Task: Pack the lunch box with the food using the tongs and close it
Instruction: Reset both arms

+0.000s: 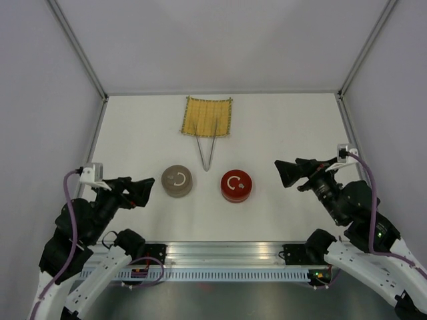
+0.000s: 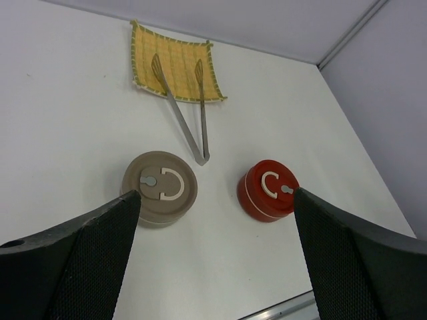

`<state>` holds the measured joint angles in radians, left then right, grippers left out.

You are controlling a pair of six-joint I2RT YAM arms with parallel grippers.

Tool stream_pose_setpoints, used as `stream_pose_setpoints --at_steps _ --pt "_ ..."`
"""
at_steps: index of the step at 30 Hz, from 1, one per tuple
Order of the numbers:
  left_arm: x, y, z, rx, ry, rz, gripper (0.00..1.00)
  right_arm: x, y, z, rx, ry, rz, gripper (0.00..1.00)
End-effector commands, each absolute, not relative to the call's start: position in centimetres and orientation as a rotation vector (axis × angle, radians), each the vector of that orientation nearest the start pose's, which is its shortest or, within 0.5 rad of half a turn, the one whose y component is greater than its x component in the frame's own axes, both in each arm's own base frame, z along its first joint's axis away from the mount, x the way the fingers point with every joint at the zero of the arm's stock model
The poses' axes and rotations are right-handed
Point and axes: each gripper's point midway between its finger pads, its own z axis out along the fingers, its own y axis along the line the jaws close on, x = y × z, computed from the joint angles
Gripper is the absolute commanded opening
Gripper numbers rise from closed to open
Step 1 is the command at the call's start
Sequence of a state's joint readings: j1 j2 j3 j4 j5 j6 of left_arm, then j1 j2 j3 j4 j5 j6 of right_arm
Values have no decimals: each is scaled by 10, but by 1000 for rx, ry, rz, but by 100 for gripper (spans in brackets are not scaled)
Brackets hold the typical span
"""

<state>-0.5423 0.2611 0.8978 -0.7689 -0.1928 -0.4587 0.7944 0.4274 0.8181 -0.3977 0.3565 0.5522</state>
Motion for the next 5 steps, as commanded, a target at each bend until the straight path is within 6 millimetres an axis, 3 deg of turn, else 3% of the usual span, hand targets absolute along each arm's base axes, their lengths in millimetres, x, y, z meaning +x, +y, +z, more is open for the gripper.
stream_pose_setpoints --at_steps 1,5 --pt "144 -56 302 -133 1686 -550 100 179 120 336 171 1590 816 98" --pt "138 -52 292 -195 1666 -587 100 167 114 340 172 1551 866 98"
